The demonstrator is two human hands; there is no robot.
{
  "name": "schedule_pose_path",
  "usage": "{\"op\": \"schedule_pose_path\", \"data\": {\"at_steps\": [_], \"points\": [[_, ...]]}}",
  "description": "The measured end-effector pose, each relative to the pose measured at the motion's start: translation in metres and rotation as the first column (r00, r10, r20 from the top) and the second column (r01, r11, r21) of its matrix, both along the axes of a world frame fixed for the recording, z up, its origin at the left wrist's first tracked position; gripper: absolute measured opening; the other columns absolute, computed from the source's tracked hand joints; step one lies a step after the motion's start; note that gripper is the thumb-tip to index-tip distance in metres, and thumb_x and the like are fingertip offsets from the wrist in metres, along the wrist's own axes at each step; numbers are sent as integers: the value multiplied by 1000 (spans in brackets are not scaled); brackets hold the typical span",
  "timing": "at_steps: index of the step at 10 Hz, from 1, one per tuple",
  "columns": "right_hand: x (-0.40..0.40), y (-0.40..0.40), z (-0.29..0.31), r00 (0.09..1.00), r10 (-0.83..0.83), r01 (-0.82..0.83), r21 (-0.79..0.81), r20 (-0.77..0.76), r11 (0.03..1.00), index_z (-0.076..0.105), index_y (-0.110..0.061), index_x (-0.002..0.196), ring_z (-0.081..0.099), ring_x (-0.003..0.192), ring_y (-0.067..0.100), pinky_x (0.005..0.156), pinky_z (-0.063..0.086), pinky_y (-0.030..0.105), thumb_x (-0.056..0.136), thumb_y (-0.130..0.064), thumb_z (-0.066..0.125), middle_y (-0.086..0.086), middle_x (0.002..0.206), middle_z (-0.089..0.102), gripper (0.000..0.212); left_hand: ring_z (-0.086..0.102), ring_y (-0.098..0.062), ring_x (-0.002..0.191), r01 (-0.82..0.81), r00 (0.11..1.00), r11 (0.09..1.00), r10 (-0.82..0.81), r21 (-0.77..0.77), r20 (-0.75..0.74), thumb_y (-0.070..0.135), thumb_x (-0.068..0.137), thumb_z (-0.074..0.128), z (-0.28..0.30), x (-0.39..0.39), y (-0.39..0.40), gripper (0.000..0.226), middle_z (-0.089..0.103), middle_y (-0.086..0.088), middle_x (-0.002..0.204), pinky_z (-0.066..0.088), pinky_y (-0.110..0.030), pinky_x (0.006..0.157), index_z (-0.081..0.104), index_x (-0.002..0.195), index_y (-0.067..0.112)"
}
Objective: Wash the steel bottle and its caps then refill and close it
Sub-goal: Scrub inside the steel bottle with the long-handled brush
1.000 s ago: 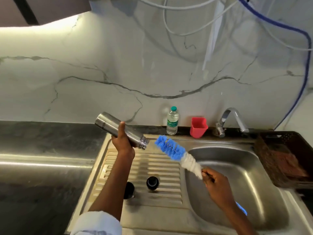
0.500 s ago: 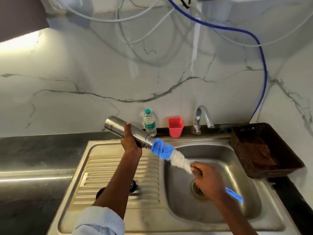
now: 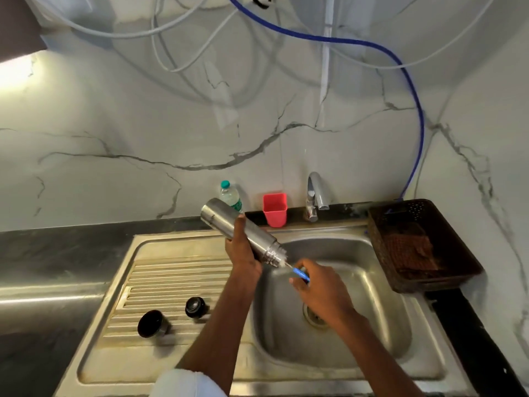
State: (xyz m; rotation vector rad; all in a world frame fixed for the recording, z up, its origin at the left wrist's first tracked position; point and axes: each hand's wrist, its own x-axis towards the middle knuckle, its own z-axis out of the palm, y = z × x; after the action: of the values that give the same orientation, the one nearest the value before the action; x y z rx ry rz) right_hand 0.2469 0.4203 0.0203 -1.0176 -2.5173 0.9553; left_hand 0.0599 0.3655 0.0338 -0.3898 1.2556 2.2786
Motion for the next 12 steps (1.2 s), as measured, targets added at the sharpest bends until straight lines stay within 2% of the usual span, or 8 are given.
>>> {"op": "schedule_pose_path", "data": {"at_steps": [4, 6, 7, 8, 9, 10, 11, 12], "points": [[16, 4, 0, 993, 49, -9, 348, -107, 937, 75, -37, 112, 68, 73, 22, 60, 51, 34, 90, -39, 74, -7, 86, 72, 22, 74, -41, 109, -110, 993, 994, 110, 4, 39, 39, 81, 87, -6, 15, -14, 67, 72, -23, 125, 59, -64, 94, 56, 133, 11], [13, 16, 26, 1000, 25, 2, -935, 12, 353, 74, -15, 86, 29, 38, 7, 41, 18, 20, 98, -40, 63, 0, 59, 51, 30, 73, -33, 80, 35, 999, 999, -35, -1, -21, 36, 87, 81, 4, 16, -31, 56, 70, -20, 95, 64, -46, 74, 57, 128, 6], [21, 1, 8, 999, 22, -20, -35, 39, 999, 73, -21, 93, 59, 62, 20, 55, 46, 33, 98, -38, 63, 0, 79, 70, 20, 74, -34, 85, -17, 1000, 1000, 17, -8, 9, 38, 77, 88, 7, 22, -31, 71, 71, -18, 99, 64, -50, 80, 57, 133, 7], [25, -20, 0, 999, 44, -39, 544, 5, 838, 64, -23, 88, 62, 77, 26, 59, 49, 38, 99, -30, 52, -3, 85, 63, 18, 75, -36, 82, -76, 992, 997, 73, 26, 99, 40, 68, 92, 4, 31, -30, 85, 71, -22, 102, 63, -59, 81, 55, 136, 6], [15, -18, 16, 998, -60, 63, -332, 22, 941, 65, -20, 85, 54, 54, 22, 48, 43, 29, 100, -35, 50, -2, 67, 58, 26, 74, -35, 79, -91, 992, 995, 88, 31, 90, 35, 81, 87, -3, 31, -33, 70, 71, -20, 96, 63, -58, 82, 55, 135, 4], [5, -14, 31, 996, -87, 75, -786, 27, 613, 66, -18, 76, 35, 42, 12, 43, 23, 21, 106, -33, 49, -8, 51, 45, 38, 74, -34, 82, -40, 998, 999, 39, 22, 41, 39, 81, 85, 0, 23, -39, 69, 72, -18, 94, 64, -49, 79, 57, 134, 4], [3, -22, 24, 997, 63, -66, 90, 42, 994, 63, -25, 72, 56, 65, 22, 56, 40, 32, 101, -47, 55, -7, 66, 59, 37, 76, -37, 99, -55, 996, 998, 52, 41, 72, 44, 68, 89, 6, 11, -41, 81, 74, -21, 118, 63, -58, 87, 58, 134, 9], [8, -33, 17, 998, 25, -52, 621, 52, 782, 67, -26, 87, 61, 76, 24, 56, 47, 35, 98, -39, 48, -5, 80, 60, 26, 74, -40, 109, -88, 991, 992, 78, 87, 112, 41, 70, 90, 8, 5, -40, 78, 71, -24, 128, 60, -65, 91, 58, 134, 10]]}}
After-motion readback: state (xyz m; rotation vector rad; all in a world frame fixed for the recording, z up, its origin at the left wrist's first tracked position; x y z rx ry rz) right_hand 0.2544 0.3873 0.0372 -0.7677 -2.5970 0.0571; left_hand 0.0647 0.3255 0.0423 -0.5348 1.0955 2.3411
